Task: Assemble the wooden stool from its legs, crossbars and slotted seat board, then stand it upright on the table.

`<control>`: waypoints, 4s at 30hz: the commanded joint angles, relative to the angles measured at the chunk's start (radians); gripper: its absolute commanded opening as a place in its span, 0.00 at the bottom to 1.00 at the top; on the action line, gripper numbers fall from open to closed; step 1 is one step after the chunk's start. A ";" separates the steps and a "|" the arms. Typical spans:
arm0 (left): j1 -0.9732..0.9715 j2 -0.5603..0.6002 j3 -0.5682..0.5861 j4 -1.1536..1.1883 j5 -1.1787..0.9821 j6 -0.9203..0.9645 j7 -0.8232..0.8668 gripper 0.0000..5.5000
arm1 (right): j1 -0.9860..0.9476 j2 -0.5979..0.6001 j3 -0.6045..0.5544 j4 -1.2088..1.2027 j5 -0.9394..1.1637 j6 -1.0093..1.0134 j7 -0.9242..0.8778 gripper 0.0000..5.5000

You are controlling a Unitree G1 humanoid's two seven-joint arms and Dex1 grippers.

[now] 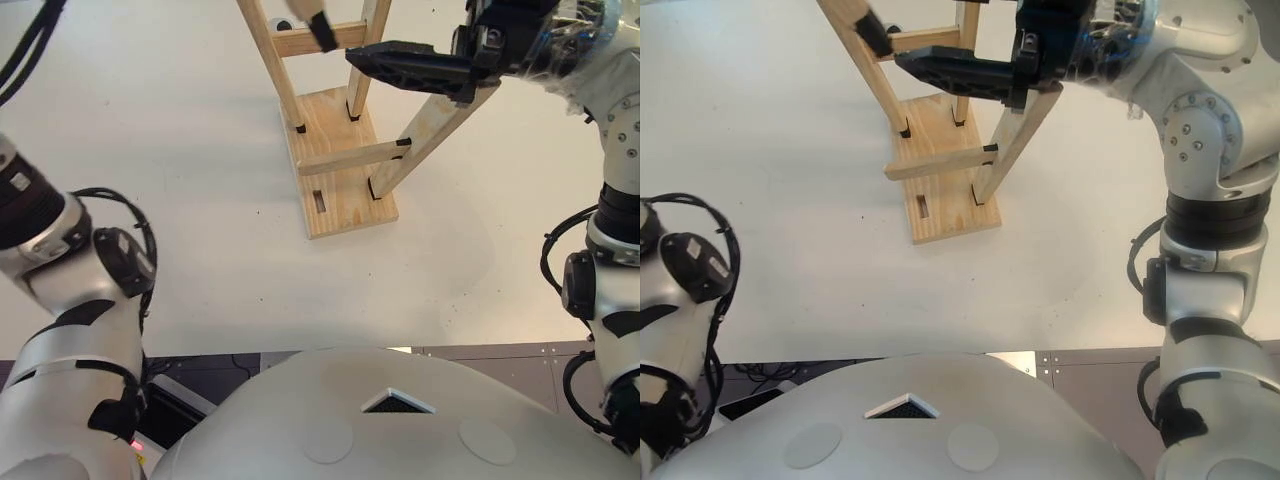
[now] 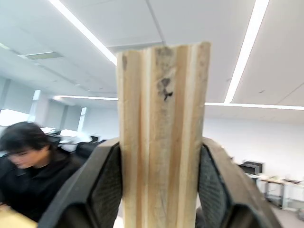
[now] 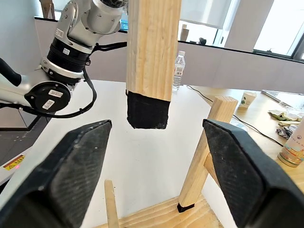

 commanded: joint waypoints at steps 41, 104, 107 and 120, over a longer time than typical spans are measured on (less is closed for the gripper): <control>0.729 -0.507 -0.150 0.233 0.519 -0.645 -0.654 0.37 | -0.320 0.013 -0.006 0.553 -0.073 0.190 0.281 0.64; 0.412 0.178 -0.543 -0.129 0.884 -0.223 -0.499 0.37 | 0.087 0.116 -0.127 0.221 0.092 0.205 -0.093 0.64; 0.412 0.179 -0.562 -0.136 0.898 -0.217 -0.500 0.37 | 0.090 0.116 -0.125 0.218 0.095 0.206 -0.095 0.64; 0.311 0.182 -0.667 -0.114 0.937 -0.106 -0.450 0.37 | 0.114 0.126 -0.119 0.188 0.105 0.206 -0.113 0.64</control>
